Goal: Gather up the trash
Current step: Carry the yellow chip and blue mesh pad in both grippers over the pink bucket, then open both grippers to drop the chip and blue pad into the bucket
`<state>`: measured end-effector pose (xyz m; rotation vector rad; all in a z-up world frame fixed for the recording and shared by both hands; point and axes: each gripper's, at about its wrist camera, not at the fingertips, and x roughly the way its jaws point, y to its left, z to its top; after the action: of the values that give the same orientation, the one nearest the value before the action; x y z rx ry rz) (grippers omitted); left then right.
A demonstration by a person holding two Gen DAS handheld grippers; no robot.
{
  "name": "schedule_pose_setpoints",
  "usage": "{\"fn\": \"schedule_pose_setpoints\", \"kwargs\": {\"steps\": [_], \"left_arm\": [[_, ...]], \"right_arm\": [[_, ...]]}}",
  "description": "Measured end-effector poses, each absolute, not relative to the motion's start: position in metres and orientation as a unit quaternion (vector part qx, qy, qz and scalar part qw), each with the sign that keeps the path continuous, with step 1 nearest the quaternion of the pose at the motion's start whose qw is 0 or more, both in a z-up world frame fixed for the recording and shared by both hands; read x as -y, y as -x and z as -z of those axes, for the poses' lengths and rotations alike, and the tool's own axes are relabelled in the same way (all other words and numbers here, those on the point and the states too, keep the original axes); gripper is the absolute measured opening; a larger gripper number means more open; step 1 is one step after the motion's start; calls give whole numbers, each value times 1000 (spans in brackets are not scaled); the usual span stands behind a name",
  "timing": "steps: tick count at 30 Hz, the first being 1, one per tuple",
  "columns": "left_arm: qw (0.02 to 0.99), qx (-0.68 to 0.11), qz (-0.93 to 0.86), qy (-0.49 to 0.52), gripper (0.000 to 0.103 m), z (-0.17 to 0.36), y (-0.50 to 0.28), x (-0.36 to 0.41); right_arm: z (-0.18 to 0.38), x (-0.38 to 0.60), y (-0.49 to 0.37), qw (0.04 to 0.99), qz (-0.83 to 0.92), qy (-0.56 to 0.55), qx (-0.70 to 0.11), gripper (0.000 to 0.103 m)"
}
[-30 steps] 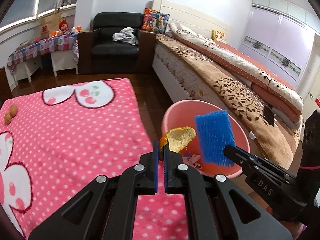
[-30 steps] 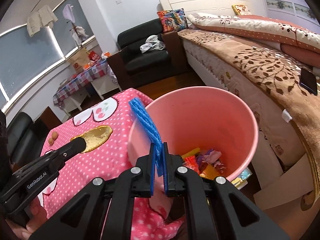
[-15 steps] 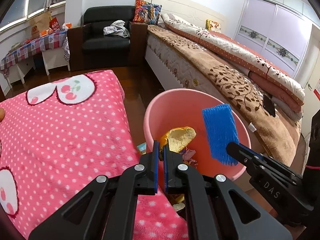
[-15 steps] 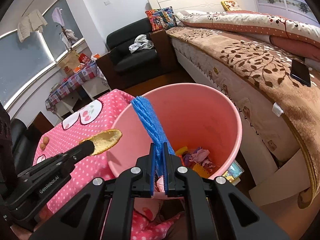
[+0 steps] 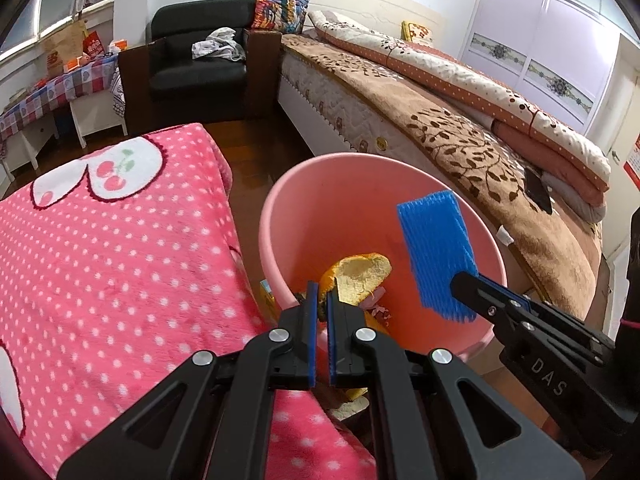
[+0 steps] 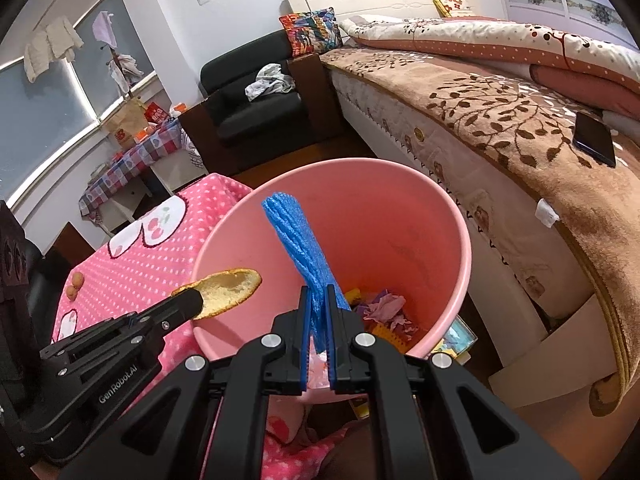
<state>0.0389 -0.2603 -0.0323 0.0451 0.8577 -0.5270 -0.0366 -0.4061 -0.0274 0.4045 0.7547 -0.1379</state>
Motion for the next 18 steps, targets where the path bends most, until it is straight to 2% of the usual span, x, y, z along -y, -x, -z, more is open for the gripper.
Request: {"fn": "schedule_pose_setpoints", "kwargs": {"steps": [18], "left_arm": [[870,-420,258,-21,4,36,-39,262]], "right_arm": [[30,408,37,904,82,-193,-371,6]]}}
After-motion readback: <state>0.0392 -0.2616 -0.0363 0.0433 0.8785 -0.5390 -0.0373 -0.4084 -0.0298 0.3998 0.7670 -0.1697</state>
